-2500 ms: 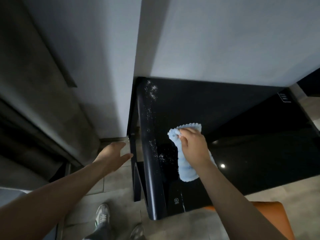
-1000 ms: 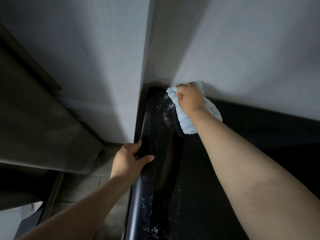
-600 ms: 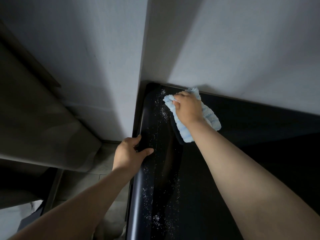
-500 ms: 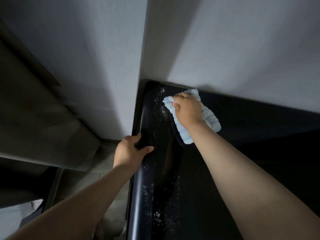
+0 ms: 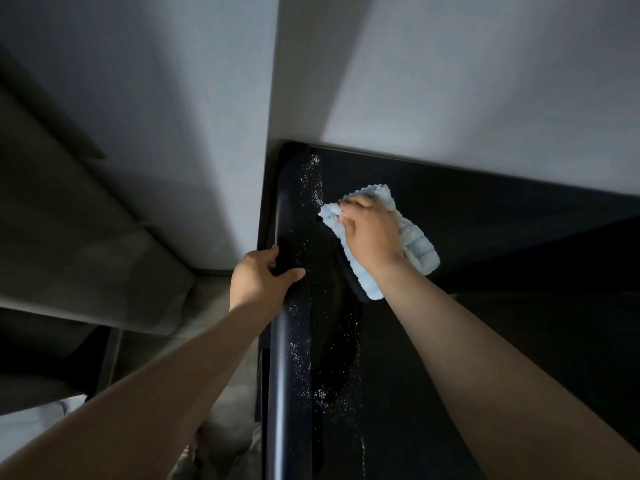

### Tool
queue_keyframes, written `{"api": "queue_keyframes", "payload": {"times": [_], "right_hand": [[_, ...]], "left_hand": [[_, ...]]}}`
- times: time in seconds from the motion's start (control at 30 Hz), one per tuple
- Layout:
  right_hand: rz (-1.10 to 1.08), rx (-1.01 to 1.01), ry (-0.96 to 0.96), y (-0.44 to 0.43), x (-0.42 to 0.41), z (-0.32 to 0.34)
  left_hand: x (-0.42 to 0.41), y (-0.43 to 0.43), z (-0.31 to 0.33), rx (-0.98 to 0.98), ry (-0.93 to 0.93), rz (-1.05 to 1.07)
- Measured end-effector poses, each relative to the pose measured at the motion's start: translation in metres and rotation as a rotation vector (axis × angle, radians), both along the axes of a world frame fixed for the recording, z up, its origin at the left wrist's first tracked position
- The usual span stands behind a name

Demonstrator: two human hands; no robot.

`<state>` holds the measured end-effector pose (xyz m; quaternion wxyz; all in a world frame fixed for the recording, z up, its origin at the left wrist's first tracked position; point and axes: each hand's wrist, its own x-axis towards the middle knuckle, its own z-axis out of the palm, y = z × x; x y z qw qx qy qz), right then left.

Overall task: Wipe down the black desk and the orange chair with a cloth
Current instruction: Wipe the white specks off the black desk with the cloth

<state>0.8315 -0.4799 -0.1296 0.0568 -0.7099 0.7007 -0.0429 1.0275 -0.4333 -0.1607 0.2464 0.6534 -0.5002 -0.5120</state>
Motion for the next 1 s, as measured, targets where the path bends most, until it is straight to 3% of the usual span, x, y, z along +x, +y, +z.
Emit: {"api": "queue_keyframes", "payload": {"times": [0.67,1.0], "right_hand": [[-0.111,0.062,-0.018,0.108,0.023,0.004],[-0.188,0.069,-0.043,0.172,0.043,0.005]], "left_hand": [[0.004,0.004,0.016,-0.069,-0.127,-0.134],[0.03,0.064,0.019,-0.031,-0.116,-0.245]]}}
